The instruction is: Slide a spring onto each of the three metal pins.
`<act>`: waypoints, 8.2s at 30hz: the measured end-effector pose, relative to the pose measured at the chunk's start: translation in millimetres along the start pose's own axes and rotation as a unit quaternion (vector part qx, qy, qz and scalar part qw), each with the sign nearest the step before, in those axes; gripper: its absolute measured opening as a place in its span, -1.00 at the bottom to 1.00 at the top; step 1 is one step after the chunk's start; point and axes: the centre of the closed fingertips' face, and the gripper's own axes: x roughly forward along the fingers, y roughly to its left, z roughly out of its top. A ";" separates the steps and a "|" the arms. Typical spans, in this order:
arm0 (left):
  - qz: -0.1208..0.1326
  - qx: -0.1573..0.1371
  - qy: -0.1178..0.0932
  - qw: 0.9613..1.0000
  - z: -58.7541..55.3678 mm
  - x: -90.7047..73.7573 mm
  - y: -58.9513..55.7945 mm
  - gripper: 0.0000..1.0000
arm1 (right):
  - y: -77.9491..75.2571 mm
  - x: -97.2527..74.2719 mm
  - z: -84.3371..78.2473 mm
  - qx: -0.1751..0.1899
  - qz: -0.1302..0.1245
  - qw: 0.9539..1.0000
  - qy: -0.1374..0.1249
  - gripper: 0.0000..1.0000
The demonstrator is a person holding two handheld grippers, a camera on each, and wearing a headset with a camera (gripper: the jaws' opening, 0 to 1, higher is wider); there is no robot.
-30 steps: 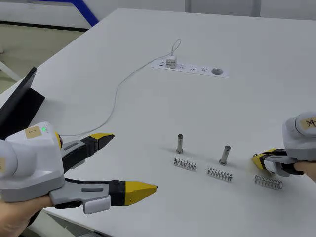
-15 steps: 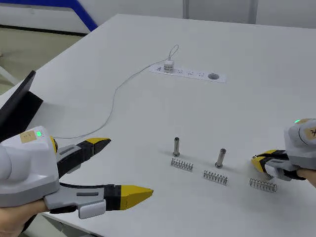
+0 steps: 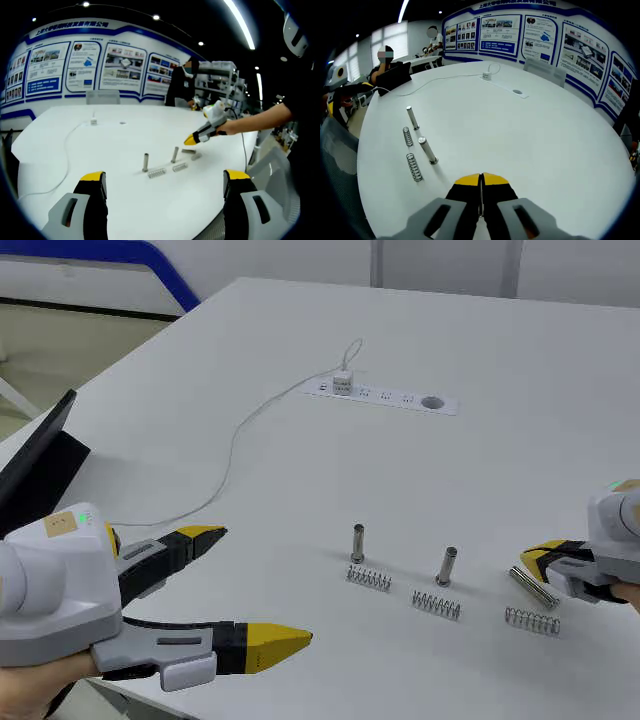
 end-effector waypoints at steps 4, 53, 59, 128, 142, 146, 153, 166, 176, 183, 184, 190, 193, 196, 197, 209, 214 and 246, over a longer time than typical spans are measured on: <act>0.002 -0.002 0.000 1.000 -0.2 -0.8 2.2 0.98 | -2.4 3.5 -7.5 -0.004 0.008 1.000 0.016 -0.84; 0.005 -0.011 0.007 1.000 -4.2 0.9 6.9 0.97 | 5.7 19.2 -29.2 0.012 0.046 0.994 0.096 -0.87; 0.007 -0.008 0.005 1.000 -2.1 -1.1 6.5 0.98 | 4.2 19.0 -29.4 0.034 0.044 0.994 0.095 -0.87; -0.021 -0.014 -0.021 0.999 8.5 5.7 -8.4 0.95 | -4.6 -23.8 -6.9 0.066 -0.003 0.997 -0.033 -0.87; -0.030 -0.014 -0.014 0.999 6.9 9.3 -10.6 0.95 | -0.1 -26.7 -6.7 0.039 -0.015 0.997 -0.071 -0.86; -0.030 -0.013 -0.013 0.999 7.2 9.8 -11.4 0.95 | -5.1 -27.4 -7.2 0.058 -0.021 0.995 -0.084 -0.85; -0.031 -0.013 -0.014 0.999 8.6 9.7 -12.5 0.95 | -9.2 -32.4 -9.8 0.086 -0.029 0.991 -0.101 -0.85; -0.036 -0.011 -0.014 0.999 8.4 11.7 -17.3 0.95 | -4.8 -39.3 -15.7 0.069 -0.022 0.992 -0.100 -0.83; -0.033 -0.013 -0.015 0.999 7.1 8.7 -13.7 0.95 | -4.5 -39.4 -17.1 0.065 -0.017 0.994 -0.087 -0.69; -0.031 -0.016 -0.011 0.999 4.1 10.3 -12.1 0.94 | 0.5 -44.5 -18.1 0.076 0.002 0.993 -0.088 -0.59; -0.032 -0.016 -0.009 0.999 3.4 11.0 -12.5 0.94 | 1.9 -44.6 -21.1 0.077 0.008 0.994 -0.083 -0.57; -0.036 -0.016 -0.007 0.999 3.6 15.0 -13.7 0.94 | 7.6 -45.3 -36.0 0.074 0.018 0.995 -0.071 -0.53; -0.038 -0.018 -0.005 0.999 1.9 15.7 -14.5 0.94 | 17.3 -42.6 -44.2 0.069 0.040 0.995 -0.060 -0.53; -0.037 -0.016 0.004 0.999 -2.6 15.5 -15.2 0.94 | 26.0 -39.2 -51.6 0.054 0.065 0.995 -0.047 -0.50; -0.036 -0.015 0.008 0.999 -4.4 15.1 -14.7 0.94 | 27.3 -37.5 -52.9 0.055 0.071 0.995 -0.047 -0.49; -0.027 -0.019 0.009 0.999 -4.2 14.9 -9.6 0.94 | 28.0 -22.8 -60.3 0.029 0.106 0.994 -0.022 -0.51; -0.030 -0.019 0.012 0.999 -5.6 18.4 -12.0 0.94 | 33.7 -23.9 -59.9 0.007 0.123 0.992 -0.018 -0.54; -0.038 -0.010 0.019 0.999 -6.8 18.4 -13.8 0.91 | 44.3 -32.1 -67.4 -0.095 0.126 0.987 0.017 -0.79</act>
